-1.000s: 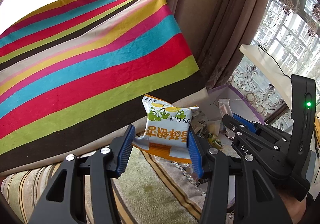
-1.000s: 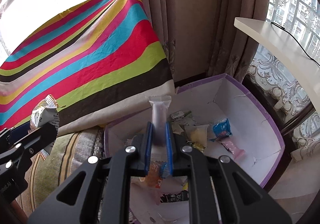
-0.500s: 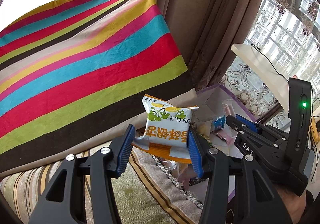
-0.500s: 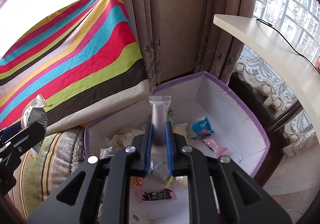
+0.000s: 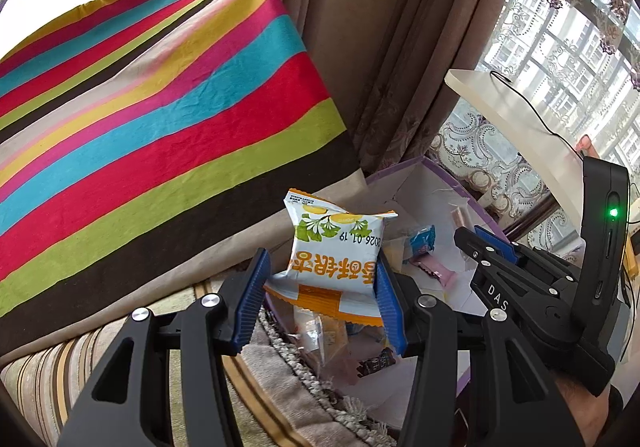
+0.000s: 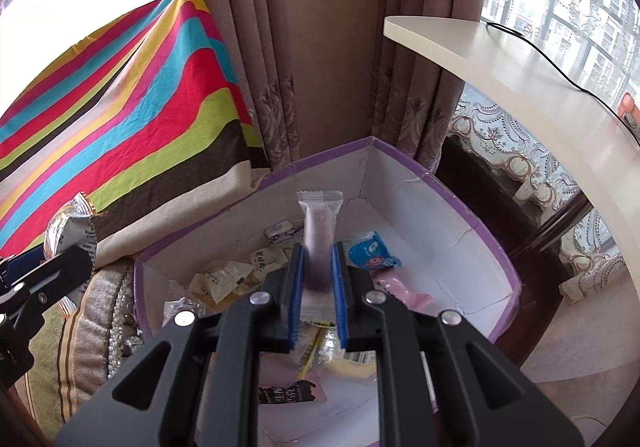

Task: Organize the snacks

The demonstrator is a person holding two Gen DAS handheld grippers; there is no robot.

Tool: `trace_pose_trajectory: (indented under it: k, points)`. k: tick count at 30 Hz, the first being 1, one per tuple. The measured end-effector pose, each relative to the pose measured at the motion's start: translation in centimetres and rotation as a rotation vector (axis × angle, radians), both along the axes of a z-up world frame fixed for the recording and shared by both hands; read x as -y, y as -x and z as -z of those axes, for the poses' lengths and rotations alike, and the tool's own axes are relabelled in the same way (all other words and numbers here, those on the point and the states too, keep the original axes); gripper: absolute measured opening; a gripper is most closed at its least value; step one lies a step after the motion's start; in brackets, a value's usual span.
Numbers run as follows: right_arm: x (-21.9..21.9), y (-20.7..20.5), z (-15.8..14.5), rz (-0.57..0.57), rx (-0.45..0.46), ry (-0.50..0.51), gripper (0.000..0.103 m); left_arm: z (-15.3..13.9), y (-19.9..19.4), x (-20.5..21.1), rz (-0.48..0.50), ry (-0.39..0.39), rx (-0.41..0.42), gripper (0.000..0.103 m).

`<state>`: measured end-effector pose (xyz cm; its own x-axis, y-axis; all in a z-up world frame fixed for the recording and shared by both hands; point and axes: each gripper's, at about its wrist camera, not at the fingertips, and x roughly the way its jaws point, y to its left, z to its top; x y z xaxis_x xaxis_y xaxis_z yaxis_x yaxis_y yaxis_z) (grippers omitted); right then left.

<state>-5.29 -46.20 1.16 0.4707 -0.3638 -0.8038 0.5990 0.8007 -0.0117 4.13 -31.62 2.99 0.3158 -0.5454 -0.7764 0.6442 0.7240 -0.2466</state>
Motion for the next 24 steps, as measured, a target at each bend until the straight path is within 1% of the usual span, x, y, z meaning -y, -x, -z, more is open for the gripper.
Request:
trace_pose_trajectory:
  k: [4, 6, 7, 8, 9, 10, 12, 15, 22, 24]
  points:
    - [0.4, 0.5, 0.0, 0.015, -0.001, 0.006, 0.015, -0.2, 0.2, 0.7, 0.015, 0.002, 0.002, 0.049]
    - [0.6, 0.7, -0.2, 0.023, -0.003, 0.018, 0.018, -0.2, 0.3, 1.0, 0.024, 0.006, 0.001, 0.049]
    - [0.7, 0.7, -0.3, 0.028, -0.004, 0.020, 0.022, -0.2, 0.3, 1.1, 0.027, 0.009, -0.004, 0.050]
    - [0.8, 0.8, -0.4, 0.033, -0.004, 0.023, 0.027, -0.1, 0.2, 1.1, 0.032, 0.010, -0.009, 0.050]
    - [0.8, 0.8, -0.5, 0.040, -0.005, 0.032, 0.044, 0.0, 0.1, 1.1, 0.037, 0.009, -0.016, 0.053]
    - [0.7, 0.9, -0.7, 0.045, -0.003, 0.045, 0.054, 0.1, 0.1, 1.1, 0.037, 0.006, -0.023, 0.056]
    - [0.5, 1.0, -0.9, 0.046, -0.001, 0.057, 0.055, 0.1, 0.0, 0.9, 0.031, 0.009, -0.028, 0.065]
    - [0.3, 1.1, -1.1, 0.044, -0.005, 0.060, 0.057, 0.1, 0.0, 0.7, 0.025, 0.009, -0.030, 0.072]
    - [-0.6, 0.8, -1.6, 0.022, -0.010, 0.066, 0.058, 0.3, 0.1, -0.6, 0.009, -0.002, -0.048, 0.076]
    - [-0.8, 0.8, -1.6, 0.019, -0.010, 0.067, 0.059, 0.3, 0.2, -1.0, 0.008, -0.002, -0.058, 0.079]
